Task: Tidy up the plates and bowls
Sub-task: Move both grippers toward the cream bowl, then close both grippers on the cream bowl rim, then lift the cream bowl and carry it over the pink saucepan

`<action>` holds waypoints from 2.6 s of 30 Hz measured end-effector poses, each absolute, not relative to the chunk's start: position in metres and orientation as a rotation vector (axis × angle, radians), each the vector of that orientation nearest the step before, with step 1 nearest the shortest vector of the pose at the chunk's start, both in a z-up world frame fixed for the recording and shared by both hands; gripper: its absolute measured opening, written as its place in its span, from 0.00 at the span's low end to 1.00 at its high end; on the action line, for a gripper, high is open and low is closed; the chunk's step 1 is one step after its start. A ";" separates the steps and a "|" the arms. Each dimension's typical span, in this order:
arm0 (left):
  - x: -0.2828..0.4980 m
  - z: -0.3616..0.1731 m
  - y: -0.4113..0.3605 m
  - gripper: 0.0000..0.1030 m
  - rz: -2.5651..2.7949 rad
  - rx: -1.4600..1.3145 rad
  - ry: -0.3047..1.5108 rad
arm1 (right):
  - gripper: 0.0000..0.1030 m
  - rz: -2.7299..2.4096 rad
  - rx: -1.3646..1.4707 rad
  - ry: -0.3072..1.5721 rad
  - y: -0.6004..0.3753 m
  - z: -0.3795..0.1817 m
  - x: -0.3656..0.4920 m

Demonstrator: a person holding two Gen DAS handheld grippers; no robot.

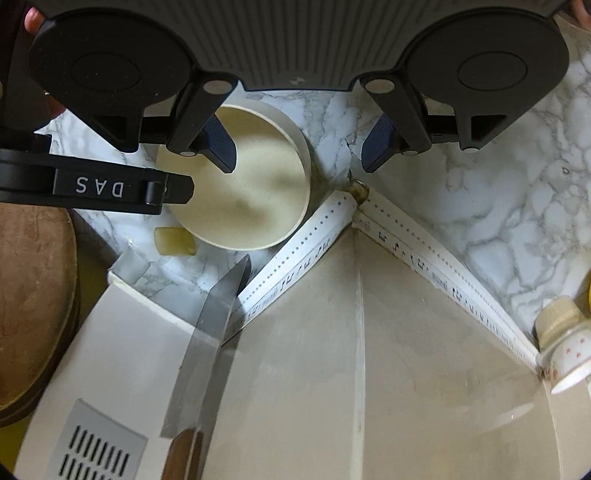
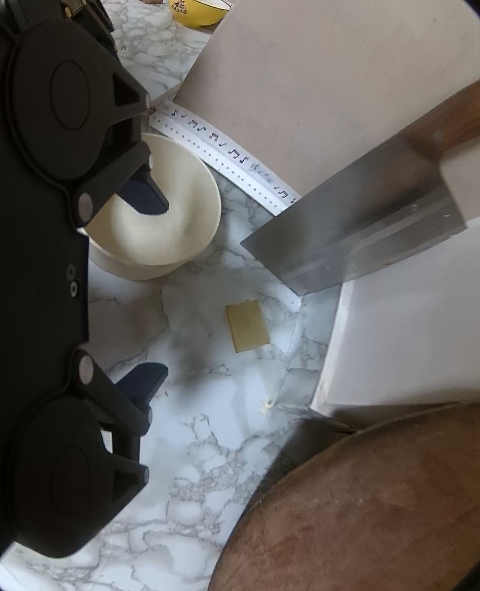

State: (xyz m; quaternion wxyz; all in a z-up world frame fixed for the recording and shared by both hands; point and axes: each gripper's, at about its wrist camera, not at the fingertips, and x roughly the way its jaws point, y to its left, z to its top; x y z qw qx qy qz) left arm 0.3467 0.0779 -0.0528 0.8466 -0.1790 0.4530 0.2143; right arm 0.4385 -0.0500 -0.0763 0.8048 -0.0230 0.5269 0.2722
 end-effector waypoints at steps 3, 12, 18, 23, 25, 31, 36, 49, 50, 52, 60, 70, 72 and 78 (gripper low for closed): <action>0.349 -0.060 0.081 0.72 0.463 -0.409 0.956 | 0.76 0.596 -0.060 1.137 -0.046 -0.082 0.440; 0.357 -0.074 0.080 0.49 0.463 -0.448 0.981 | 0.56 0.621 -0.086 1.139 -0.041 -0.092 0.443; 0.359 -0.079 0.079 0.29 0.463 -0.435 1.006 | 0.42 0.637 -0.104 1.144 -0.035 -0.096 0.441; 0.359 -0.080 0.083 0.17 0.464 -0.438 1.010 | 0.25 0.650 -0.113 1.141 -0.031 -0.094 0.438; 0.358 -0.079 0.085 0.15 0.469 -0.441 1.014 | 0.21 0.653 -0.119 1.144 -0.030 -0.094 0.438; 0.355 -0.078 0.088 0.12 0.468 -0.436 1.018 | 0.11 0.645 -0.135 1.139 -0.030 -0.093 0.433; 0.349 -0.078 0.088 0.10 0.455 -0.433 1.043 | 0.11 0.639 -0.155 1.123 -0.029 -0.087 0.424; 0.319 -0.047 0.079 0.09 0.381 -0.402 1.054 | 0.10 0.612 -0.128 1.095 -0.040 -0.053 0.398; 0.316 -0.043 0.078 0.09 0.376 -0.399 1.050 | 0.10 0.613 -0.125 1.092 -0.041 -0.049 0.396; 0.310 -0.035 0.077 0.09 0.366 -0.391 1.043 | 0.10 0.611 -0.133 1.074 -0.043 -0.041 0.388; 0.277 -0.002 0.073 0.09 0.326 -0.339 1.029 | 0.10 0.608 -0.144 1.021 -0.049 -0.008 0.349; 0.213 0.026 0.083 0.09 0.301 -0.309 1.016 | 0.10 0.624 -0.138 0.999 -0.044 0.018 0.289; 0.199 0.032 0.086 0.09 0.307 -0.308 1.020 | 0.10 0.634 -0.133 1.004 -0.041 0.022 0.277; 0.160 0.046 0.095 0.09 0.325 -0.293 1.020 | 0.10 0.662 -0.144 0.994 -0.030 0.034 0.237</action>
